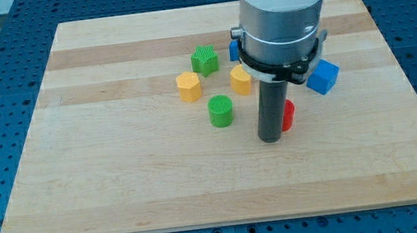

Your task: Move red circle parallel to green circle

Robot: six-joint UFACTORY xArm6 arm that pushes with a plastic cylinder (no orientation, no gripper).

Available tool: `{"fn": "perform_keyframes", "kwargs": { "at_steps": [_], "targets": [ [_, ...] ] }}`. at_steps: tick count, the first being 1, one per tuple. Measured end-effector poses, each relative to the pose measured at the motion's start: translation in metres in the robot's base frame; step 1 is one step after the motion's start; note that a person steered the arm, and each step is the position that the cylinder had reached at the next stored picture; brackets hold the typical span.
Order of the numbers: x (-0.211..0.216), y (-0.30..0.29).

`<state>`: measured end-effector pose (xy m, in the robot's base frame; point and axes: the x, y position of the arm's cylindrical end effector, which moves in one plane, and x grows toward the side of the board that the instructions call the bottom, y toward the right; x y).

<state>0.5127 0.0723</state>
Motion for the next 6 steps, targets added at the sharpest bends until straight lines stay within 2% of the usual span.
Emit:
{"fn": "perform_keyframes", "kwargs": {
  "at_steps": [6],
  "targets": [
    [-0.002,0.034]
  ]
}}
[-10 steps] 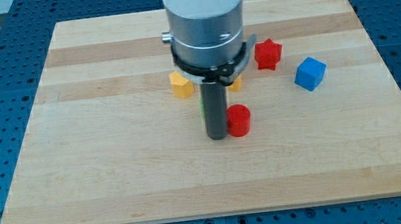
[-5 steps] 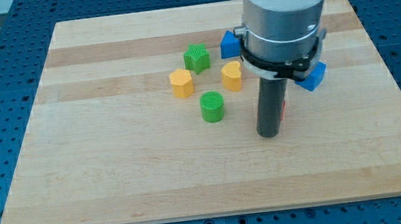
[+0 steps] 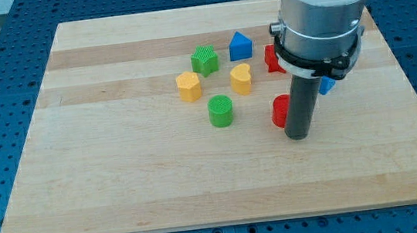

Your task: Move red circle parallel to green circle

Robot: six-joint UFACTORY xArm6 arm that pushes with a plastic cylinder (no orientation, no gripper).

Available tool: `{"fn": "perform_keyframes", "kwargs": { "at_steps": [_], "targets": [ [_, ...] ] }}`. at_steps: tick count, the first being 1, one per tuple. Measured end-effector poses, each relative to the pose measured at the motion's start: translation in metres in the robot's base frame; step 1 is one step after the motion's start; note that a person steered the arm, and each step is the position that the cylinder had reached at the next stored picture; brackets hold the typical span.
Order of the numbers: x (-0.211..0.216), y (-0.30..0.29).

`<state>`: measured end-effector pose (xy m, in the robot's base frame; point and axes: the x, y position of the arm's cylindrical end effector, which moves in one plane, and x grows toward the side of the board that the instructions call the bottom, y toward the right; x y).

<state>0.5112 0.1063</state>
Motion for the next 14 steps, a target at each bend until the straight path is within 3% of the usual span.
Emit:
{"fn": "perform_keyframes", "kwargs": {
  "at_steps": [4,14],
  "targets": [
    [-0.005,0.051],
    [-0.007,0.010]
  ]
}}
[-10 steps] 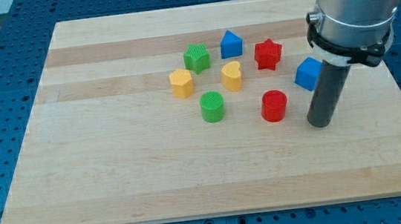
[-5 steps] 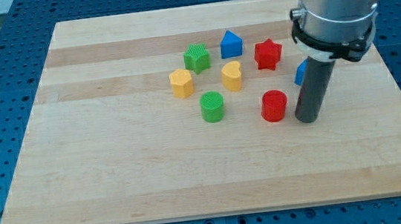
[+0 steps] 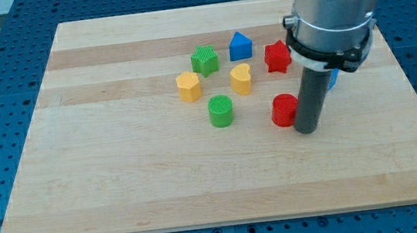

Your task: Move red circle parallel to green circle

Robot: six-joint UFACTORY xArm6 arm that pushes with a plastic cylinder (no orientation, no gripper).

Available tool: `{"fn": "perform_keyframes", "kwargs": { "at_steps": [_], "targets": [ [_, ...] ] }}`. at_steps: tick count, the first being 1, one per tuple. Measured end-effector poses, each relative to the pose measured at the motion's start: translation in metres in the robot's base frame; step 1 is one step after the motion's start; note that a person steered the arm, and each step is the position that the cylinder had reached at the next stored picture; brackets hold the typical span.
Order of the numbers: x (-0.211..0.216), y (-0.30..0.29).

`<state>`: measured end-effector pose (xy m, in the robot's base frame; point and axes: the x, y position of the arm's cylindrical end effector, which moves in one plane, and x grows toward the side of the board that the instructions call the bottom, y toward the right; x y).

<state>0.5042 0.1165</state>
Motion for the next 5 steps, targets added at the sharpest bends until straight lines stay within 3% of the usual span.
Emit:
{"fn": "perform_keyframes", "kwargs": {
  "at_steps": [5],
  "targets": [
    [-0.0065,-0.0136]
  ]
}}
